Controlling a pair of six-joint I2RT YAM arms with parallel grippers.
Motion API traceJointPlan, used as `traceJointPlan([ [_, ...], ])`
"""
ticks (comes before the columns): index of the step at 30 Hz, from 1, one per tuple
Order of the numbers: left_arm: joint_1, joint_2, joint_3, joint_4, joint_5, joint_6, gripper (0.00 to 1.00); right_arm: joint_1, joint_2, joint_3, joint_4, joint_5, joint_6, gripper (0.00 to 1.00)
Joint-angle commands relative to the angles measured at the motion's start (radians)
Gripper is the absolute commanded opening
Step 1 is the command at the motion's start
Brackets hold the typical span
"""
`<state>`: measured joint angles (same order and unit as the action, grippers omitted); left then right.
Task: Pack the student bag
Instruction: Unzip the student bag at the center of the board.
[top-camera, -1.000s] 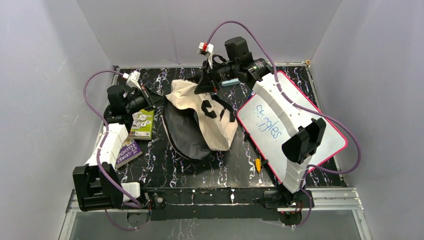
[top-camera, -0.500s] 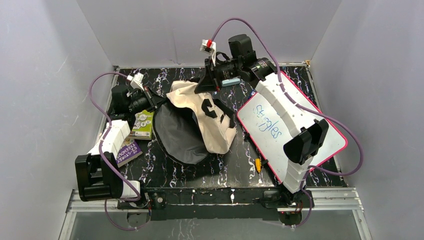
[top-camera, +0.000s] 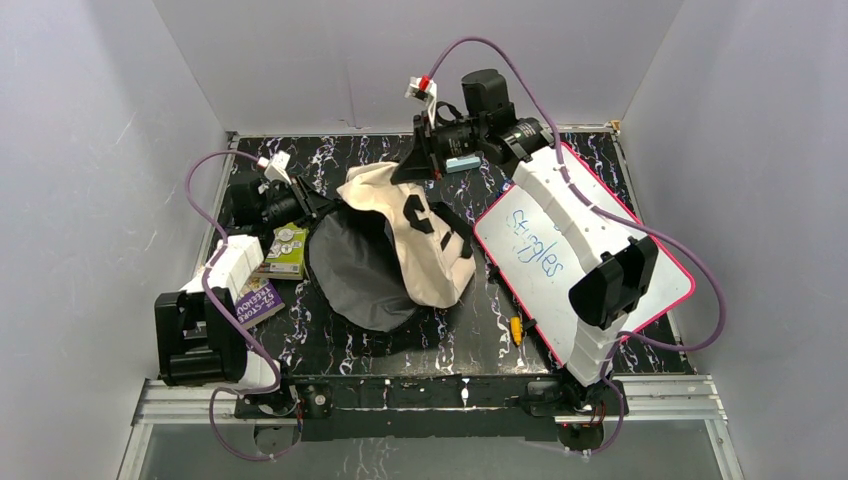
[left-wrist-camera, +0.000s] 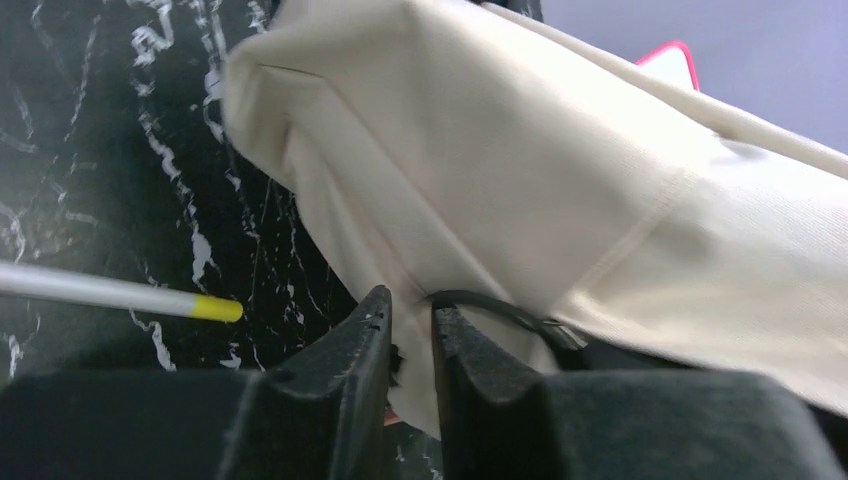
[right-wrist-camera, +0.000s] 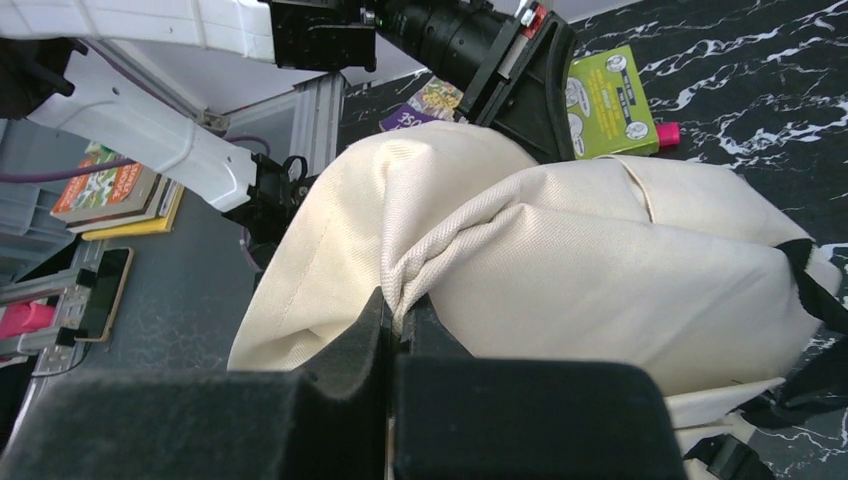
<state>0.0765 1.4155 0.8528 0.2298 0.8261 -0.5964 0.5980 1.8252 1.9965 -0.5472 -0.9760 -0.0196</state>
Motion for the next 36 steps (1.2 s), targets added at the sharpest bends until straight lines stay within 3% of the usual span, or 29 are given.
traceJointPlan([
  [1, 0.021, -0.023, 0.021, -0.063, -0.049, -0.006, 0.3, -0.034, -0.142, 0.015, 0.191, -0.036, 0.073, 0.0],
  [4, 0.021, -0.097, 0.018, -0.101, -0.098, -0.022, 0.52, -0.06, -0.154, -0.014, 0.234, 0.033, 0.114, 0.0],
  [9, 0.023, -0.246, 0.055, -0.219, -0.239, -0.017, 0.77, -0.105, -0.155, -0.032, 0.265, 0.145, 0.169, 0.0],
  [13, 0.025, -0.351, 0.053, -0.287, -0.329, -0.041, 0.82, -0.14, -0.161, -0.065, 0.32, 0.169, 0.227, 0.0],
  [18, 0.025, -0.48, 0.001, -0.274, -0.328, -0.094, 0.85, -0.172, -0.156, -0.077, 0.338, 0.195, 0.263, 0.0],
  [25, 0.025, -0.573, -0.112, -0.168, -0.219, -0.117, 0.86, -0.189, -0.156, -0.104, 0.377, 0.174, 0.299, 0.0],
  [32, 0.025, -0.552, -0.244, -0.076, -0.092, -0.116, 0.87, -0.201, -0.159, -0.109, 0.407, 0.154, 0.329, 0.0],
  [36, 0.025, -0.518, -0.319, 0.06, -0.02, -0.169, 0.87, -0.21, -0.161, -0.117, 0.436, 0.137, 0.354, 0.0],
])
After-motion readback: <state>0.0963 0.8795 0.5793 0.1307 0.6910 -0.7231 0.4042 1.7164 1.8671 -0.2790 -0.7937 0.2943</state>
